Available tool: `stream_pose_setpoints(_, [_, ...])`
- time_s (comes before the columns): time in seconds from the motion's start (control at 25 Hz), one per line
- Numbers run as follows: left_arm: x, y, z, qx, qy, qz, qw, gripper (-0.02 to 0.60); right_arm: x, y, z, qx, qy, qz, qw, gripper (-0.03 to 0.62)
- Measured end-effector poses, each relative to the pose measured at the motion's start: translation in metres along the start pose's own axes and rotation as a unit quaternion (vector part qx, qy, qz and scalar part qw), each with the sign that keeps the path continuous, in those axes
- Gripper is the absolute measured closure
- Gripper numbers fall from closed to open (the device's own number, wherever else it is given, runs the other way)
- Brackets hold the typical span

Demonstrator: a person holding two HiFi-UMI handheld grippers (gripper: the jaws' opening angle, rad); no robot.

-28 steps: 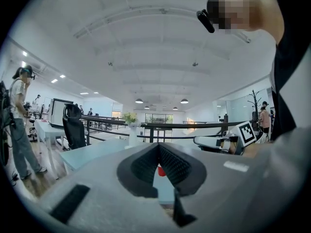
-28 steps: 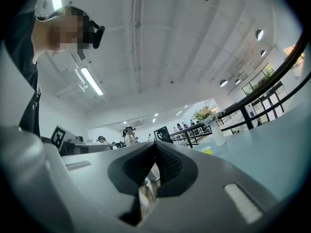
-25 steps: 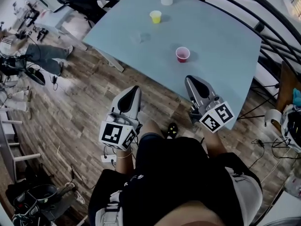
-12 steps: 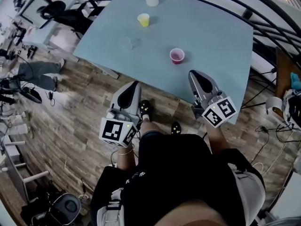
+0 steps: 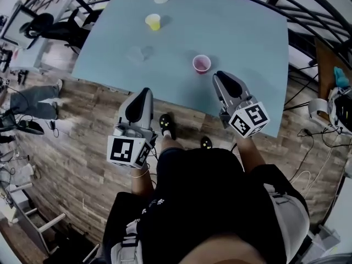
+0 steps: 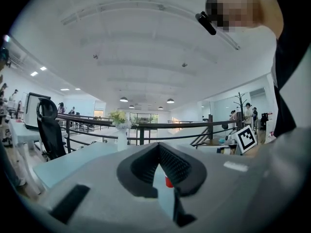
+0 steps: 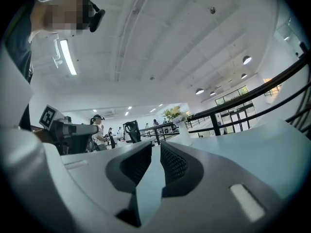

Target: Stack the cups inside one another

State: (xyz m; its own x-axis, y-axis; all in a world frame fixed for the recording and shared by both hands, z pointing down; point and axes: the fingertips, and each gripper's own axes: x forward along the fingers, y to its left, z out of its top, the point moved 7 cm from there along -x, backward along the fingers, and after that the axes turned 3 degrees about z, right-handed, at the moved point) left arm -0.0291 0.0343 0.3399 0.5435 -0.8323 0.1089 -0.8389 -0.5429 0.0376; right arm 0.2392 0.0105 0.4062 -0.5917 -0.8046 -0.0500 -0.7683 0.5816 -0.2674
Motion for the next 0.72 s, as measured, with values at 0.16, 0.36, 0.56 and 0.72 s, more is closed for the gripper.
stream_pose_setpoints(0.16, [0.008, 0.018, -0.001, -0.001, -0.002, -0.01, 1.0, 0.598, 0.018, -0.006, -0.012, -0.007, 0.021, -0.02, 1.0, 0.509])
stream_pose_setpoints(0.36, [0.02, 0.039, 0.001, 0.0, -0.004, -0.012, 0.9999, 0.598, 0.04, -0.019, -0.025, -0.025, 0.056, -0.047, 0.997, 0.429])
stream_pose_setpoints(0.56, [0.028, 0.059, 0.003, -0.004, -0.002, -0.008, 1.0, 0.598, 0.059, -0.029, -0.04, -0.036, 0.087, -0.068, 0.993, 0.365])
stream_pose_setpoints(0.72, [0.036, 0.07, 0.003, -0.004, -0.001, -0.009, 1.0, 0.598, 0.07, -0.04, -0.054, -0.042, 0.108, -0.082, 0.99, 0.341])
